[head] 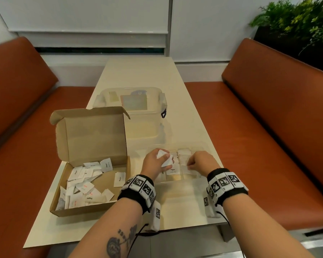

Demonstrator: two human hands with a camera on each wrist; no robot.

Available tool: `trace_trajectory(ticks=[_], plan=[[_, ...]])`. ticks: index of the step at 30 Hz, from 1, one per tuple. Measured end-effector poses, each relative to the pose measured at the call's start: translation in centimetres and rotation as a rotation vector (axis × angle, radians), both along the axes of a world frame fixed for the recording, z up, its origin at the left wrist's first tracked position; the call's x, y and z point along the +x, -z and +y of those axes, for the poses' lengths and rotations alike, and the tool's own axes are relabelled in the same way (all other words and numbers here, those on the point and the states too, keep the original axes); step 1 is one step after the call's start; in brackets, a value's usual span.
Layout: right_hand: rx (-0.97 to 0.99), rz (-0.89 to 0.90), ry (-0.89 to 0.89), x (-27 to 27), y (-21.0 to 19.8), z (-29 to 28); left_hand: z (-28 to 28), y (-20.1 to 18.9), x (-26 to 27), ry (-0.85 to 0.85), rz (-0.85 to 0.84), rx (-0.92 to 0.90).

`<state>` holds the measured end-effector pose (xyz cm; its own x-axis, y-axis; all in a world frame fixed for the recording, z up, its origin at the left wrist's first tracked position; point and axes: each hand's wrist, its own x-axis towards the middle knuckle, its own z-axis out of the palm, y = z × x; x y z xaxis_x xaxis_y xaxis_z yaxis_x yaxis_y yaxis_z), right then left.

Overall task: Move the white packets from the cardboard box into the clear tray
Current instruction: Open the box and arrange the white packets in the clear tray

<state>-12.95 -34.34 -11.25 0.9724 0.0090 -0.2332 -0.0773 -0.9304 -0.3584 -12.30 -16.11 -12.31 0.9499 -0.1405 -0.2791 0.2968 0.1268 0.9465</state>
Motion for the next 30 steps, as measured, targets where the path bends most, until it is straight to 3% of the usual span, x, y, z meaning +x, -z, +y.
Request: trace_trajectory(ticks=[5, 10, 26, 30], plan=[[-0.034, -0.041, -0.044, -0.1, 1.1, 0.3, 0.1, -0.2, 0.1, -0.031, 0.024, -0.014], [0.033, -0.208, 0.003, -1.1, 2.1, 0.2, 0.2, -0.1, 0.1, -0.015, 0.029, 0.002], [0.002, -0.112, 0.074, -0.1, 2.8, 0.4, 0.1, 0.0, 0.2, 0.01, 0.045, 0.031], [0.11, -0.212, 0.125, -0.5, 1.9, 1.0, 0.1, -0.1, 0.4, 0.001, 0.079, 0.003]])
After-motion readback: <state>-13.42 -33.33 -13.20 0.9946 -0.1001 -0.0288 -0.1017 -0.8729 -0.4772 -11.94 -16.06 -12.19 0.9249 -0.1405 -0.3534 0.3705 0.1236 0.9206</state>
